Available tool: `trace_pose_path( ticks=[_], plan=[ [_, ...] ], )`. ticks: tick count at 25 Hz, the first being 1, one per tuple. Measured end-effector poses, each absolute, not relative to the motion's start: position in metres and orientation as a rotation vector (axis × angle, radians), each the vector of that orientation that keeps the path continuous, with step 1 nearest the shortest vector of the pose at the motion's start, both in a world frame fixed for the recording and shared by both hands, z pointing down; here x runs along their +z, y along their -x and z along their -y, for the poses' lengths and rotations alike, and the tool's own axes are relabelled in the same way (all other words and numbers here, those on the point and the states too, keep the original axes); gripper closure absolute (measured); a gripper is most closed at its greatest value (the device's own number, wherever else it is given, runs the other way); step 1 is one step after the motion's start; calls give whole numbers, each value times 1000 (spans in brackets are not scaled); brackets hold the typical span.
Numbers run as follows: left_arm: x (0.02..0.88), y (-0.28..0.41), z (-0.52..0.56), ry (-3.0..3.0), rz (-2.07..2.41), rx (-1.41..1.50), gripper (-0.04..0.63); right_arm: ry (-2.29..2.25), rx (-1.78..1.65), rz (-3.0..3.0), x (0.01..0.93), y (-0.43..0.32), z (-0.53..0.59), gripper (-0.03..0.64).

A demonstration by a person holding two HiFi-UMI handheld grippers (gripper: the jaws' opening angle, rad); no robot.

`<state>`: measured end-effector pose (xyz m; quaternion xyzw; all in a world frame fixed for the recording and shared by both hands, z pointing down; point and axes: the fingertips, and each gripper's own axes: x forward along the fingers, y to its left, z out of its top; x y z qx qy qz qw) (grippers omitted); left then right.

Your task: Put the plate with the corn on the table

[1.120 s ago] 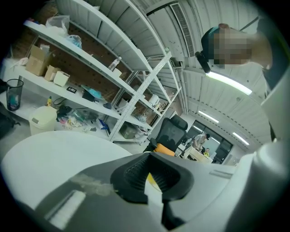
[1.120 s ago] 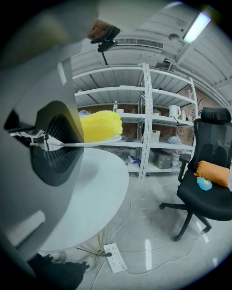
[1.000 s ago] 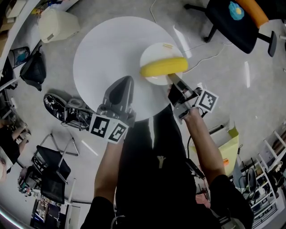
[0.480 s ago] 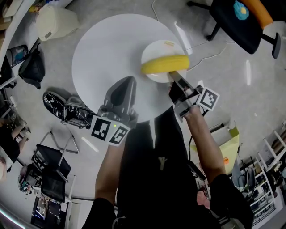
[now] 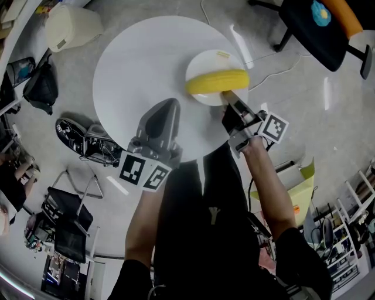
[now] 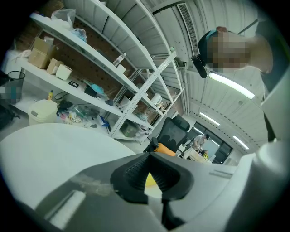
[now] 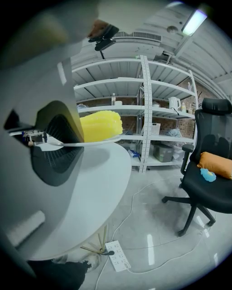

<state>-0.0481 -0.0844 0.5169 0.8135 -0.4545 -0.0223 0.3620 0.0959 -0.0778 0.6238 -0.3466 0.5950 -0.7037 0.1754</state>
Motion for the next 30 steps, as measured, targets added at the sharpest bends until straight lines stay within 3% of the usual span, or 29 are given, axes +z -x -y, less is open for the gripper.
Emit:
trace_pose_path(
  ticks=[30],
  plan=[
    [533,50,87,-2063,1179,-79,592,1046,-2061,-1667,648,-89,79,589]
  ],
)
